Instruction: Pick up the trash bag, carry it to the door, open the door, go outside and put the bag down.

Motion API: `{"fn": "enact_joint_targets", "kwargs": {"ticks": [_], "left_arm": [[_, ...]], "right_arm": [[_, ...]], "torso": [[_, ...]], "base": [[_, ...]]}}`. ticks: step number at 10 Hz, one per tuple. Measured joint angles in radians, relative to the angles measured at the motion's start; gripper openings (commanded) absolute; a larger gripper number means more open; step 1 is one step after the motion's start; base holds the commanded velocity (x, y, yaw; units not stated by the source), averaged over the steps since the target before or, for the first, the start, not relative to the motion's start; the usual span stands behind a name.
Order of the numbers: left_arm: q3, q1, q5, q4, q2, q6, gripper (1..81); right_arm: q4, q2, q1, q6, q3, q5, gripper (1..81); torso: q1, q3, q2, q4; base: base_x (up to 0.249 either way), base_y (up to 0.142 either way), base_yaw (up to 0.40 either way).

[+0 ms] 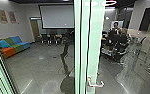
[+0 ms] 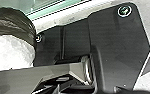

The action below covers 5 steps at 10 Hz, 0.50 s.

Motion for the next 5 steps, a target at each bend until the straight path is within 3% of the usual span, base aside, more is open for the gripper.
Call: {"fn": "enact_joint_targets", "kwargs": {"ticks": [5], "left_arm": [[0.000,0.000,-0.002,0.000,-0.001,0.001,1.0]], "right_arm": [[0.000,0.008,0.000,0.000,-0.006,0.001,81.1]], "torso": [[0.000,0.000,0.000,0.000]], "base": [[0.000,0.000,0.234]]}}
